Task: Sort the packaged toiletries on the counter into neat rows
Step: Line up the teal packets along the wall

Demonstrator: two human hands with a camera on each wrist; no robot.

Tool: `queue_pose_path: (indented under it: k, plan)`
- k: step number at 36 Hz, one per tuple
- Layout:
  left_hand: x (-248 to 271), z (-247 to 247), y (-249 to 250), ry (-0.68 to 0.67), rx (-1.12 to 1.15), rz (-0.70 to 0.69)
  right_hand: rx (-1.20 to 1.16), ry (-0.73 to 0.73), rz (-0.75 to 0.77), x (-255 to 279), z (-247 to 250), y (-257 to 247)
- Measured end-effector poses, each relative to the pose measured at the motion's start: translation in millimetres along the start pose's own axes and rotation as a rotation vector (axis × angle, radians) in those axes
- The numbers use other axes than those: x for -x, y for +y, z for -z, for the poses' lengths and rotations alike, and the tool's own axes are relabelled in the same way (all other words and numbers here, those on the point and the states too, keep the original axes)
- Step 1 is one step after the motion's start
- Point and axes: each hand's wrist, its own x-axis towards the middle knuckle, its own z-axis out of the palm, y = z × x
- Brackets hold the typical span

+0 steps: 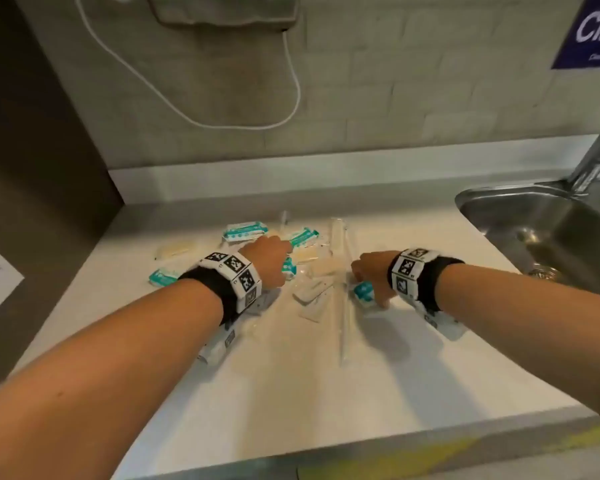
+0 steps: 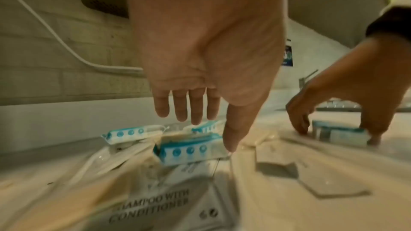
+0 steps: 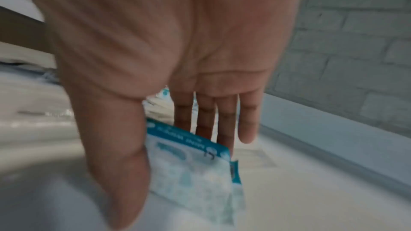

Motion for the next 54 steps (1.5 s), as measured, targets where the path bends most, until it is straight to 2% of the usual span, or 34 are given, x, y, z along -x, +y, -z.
queue_pose_path:
  k: [2, 5, 8, 10, 15, 20, 24, 30, 34, 40, 45, 54]
  plan:
    - [-5.8, -5.6, 0.6, -0.001, 0.034, 0.061, 0.015, -0.010, 0.035, -3.9, 1.2, 5.4]
    - [-14.0, -13.9, -0.7, 0.004, 0.037, 0.068, 0.098, -0.070, 0.094, -6.2, 8.6, 9.7]
    - [-22.1, -9.6, -6.1, -0.018, 0.065, 0.090, 0.048, -0.057, 0.175, -8.1, 25.3, 16.8]
    - [-24.9, -4.5, -11.4, -0.029, 0.110, 0.128, -0.045, 0.012, 0.239, -12.2, 40.2, 22.2]
    - [-33.3, 25.1, -34.4, 0.078, 0.300, 0.254, -0.196, 0.264, 0.366, -43.7, 77.4, 23.4]
    - [-51.9, 41.0, -66.1, 0.027, 0.254, 0.341, -0.221, 0.146, 0.375, -88.1, 95.4, 12.3]
    - [-65.8, 37.5, -79.7, 0.061, 0.152, 0.374, -0.138, 0.157, 0.370, -116.4, 96.0, -5.9]
    - [-72.8, 22.5, -85.0, -0.031, 0.101, 0.432, -0.009, 0.168, 0.396, -127.3, 96.0, -18.3]
    - [-68.1, 23.9, -89.5, 0.051, 0.083, 0.407, -0.012, 0.210, 0.419, -126.6, 93.9, -20.8]
    - [-29.7, 54.0, -112.7, 0.211, 0.128, 0.364, -0.038, 0.231, 0.410, -108.5, 108.8, -35.1]
    - [32.1, 79.7, -146.1, 0.255, 0.092, 0.371, -0.090, 0.301, 0.454, -99.2, 128.1, -83.9]
    - [127.0, 54.4, -194.6, 0.088, 0.089, 0.445, -0.198, 0.290, 0.499, -111.8, 153.4, -203.0]
